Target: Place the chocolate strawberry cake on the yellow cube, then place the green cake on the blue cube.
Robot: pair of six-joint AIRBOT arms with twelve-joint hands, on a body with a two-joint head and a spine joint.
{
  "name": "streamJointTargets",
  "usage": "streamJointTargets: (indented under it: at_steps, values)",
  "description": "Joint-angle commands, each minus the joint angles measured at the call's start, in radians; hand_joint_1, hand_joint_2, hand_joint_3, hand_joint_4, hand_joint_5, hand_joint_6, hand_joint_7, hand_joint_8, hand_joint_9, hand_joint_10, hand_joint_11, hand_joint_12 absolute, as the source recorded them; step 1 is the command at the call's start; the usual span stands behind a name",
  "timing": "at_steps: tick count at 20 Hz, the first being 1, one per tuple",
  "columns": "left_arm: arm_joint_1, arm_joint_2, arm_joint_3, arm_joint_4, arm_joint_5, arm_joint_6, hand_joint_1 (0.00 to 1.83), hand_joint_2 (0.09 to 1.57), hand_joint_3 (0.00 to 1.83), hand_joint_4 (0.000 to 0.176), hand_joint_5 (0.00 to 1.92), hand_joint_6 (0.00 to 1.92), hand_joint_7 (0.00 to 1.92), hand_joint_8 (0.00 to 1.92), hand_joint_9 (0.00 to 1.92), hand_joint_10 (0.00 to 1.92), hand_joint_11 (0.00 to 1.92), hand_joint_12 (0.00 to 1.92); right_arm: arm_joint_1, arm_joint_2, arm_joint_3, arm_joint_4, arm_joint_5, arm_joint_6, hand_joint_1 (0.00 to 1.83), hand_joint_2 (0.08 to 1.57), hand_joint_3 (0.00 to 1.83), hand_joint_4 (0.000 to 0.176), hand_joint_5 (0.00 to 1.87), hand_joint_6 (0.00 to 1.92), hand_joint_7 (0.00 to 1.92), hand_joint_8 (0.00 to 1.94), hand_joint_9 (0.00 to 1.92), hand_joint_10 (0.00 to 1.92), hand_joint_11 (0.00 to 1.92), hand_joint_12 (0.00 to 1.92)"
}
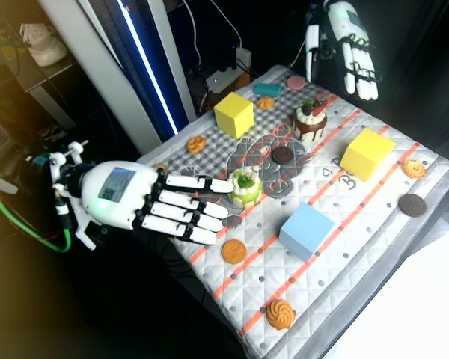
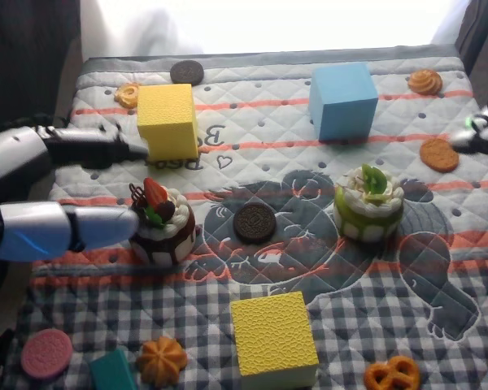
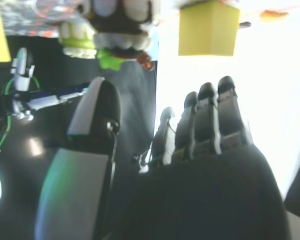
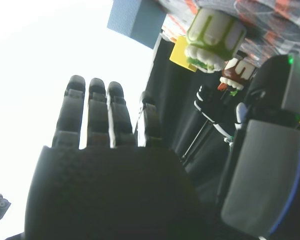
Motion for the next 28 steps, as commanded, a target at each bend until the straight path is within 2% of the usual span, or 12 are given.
streamJointTargets:
  at_steps: [1,5,6,10,11,12,13,15,19,24,27,28]
  values:
    - [-0.019,-0.005,-0.006,0.002,-0.095,0.022,0.34,0.99,0.00,0.128,0.49,0.00,0.42,0.00,0.41,0.00,0.00,0.94,0.010,0.004,0.004,0.011,0.118,0.001,0.53,1.39,0.00,0.000,0.64,0.01,0.58,0.01,0.57,0.02,0.20,0.84]
    - [-0.026,-0.009,-0.006,-0.002,-0.074,0.034,0.46,0.82,0.00,0.122,0.45,0.00,0.32,0.00,0.34,0.00,0.00,0.74,0.005,0.004,0.003,0.011,0.118,0.007,0.65,1.39,0.00,0.000,0.63,0.00,0.57,0.00,0.57,0.00,0.20,0.83]
    - [-0.028,-0.013,-0.002,-0.002,-0.067,0.034,0.50,0.79,0.00,0.123,0.45,0.00,0.33,0.00,0.35,0.00,0.00,0.78,0.005,0.004,0.003,0.011,0.118,0.007,0.66,1.38,0.00,0.000,0.64,0.00,0.58,0.00,0.57,0.00,0.20,0.80]
    - [-0.058,-0.050,0.028,-0.003,-0.034,0.035,0.55,0.77,0.00,0.137,0.39,0.00,0.29,0.00,0.35,0.00,0.00,0.73,0.003,0.003,0.004,0.011,0.118,0.009,0.68,1.38,0.00,0.000,0.63,0.00,0.57,0.00,0.54,0.00,0.19,0.83]
    - [-0.068,-0.060,0.035,-0.003,-0.026,0.042,0.57,0.77,0.00,0.152,0.34,0.00,0.27,0.00,0.32,0.00,0.00,0.65,0.002,0.003,0.004,0.011,0.118,0.009,0.70,1.38,0.00,0.000,0.63,0.00,0.56,0.00,0.53,0.00,0.18,0.83]
    - [-0.073,-0.066,0.038,-0.003,-0.023,0.049,0.57,0.76,0.00,0.165,0.30,0.00,0.26,0.00,0.34,0.01,0.00,0.66,0.002,0.002,0.004,0.011,0.118,0.009,0.74,1.37,0.00,0.000,0.63,0.00,0.56,0.00,0.54,0.00,0.20,0.83]
    - [-0.082,-0.076,0.042,-0.003,-0.021,0.061,0.60,0.74,0.00,0.145,0.34,0.00,0.27,0.00,0.37,0.01,0.00,0.74,0.002,0.001,0.004,0.011,0.118,0.009,0.76,1.37,0.00,0.000,0.63,0.00,0.56,0.00,0.55,0.00,0.24,0.77]
    - [-0.099,-0.095,0.050,-0.004,-0.001,0.095,0.66,0.72,0.00,0.145,0.33,0.00,0.27,0.00,0.36,0.00,0.00,0.77,0.001,0.000,0.004,0.011,0.118,0.009,0.73,1.37,0.00,0.000,0.65,0.00,0.57,0.00,0.55,0.00,0.28,0.70]
    - [-0.111,-0.115,0.063,-0.019,0.045,0.148,0.70,0.73,0.00,0.175,0.36,0.00,0.32,0.01,0.38,0.01,0.00,0.78,-0.002,0.001,0.004,0.011,0.118,0.009,0.75,1.39,0.00,0.000,0.64,0.00,0.57,0.00,0.57,0.01,0.32,0.67]
    - [-0.126,-0.148,0.096,-0.029,0.083,0.148,0.87,0.78,0.00,0.176,0.45,0.00,0.51,0.01,0.54,0.03,0.00,0.94,-0.004,0.000,0.004,0.011,0.118,0.009,0.68,1.41,0.01,0.000,0.63,0.00,0.57,0.00,0.59,0.01,0.35,0.68]
    - [-0.142,-0.168,0.109,-0.034,0.087,0.148,0.95,0.85,0.00,0.148,0.49,0.00,0.58,0.00,0.66,0.04,0.07,1.01,-0.005,0.000,0.004,0.011,0.118,0.010,0.81,1.39,0.00,0.000,0.65,0.00,0.59,0.00,0.59,0.00,0.35,0.67]
    - [-0.147,-0.175,0.112,-0.034,0.088,0.148,0.94,0.85,0.00,0.166,0.45,0.00,0.60,0.00,0.68,0.04,0.08,1.06,-0.005,0.000,0.004,0.011,0.118,0.010,0.82,1.39,0.00,0.000,0.65,0.00,0.59,0.00,0.59,0.00,0.35,0.67]
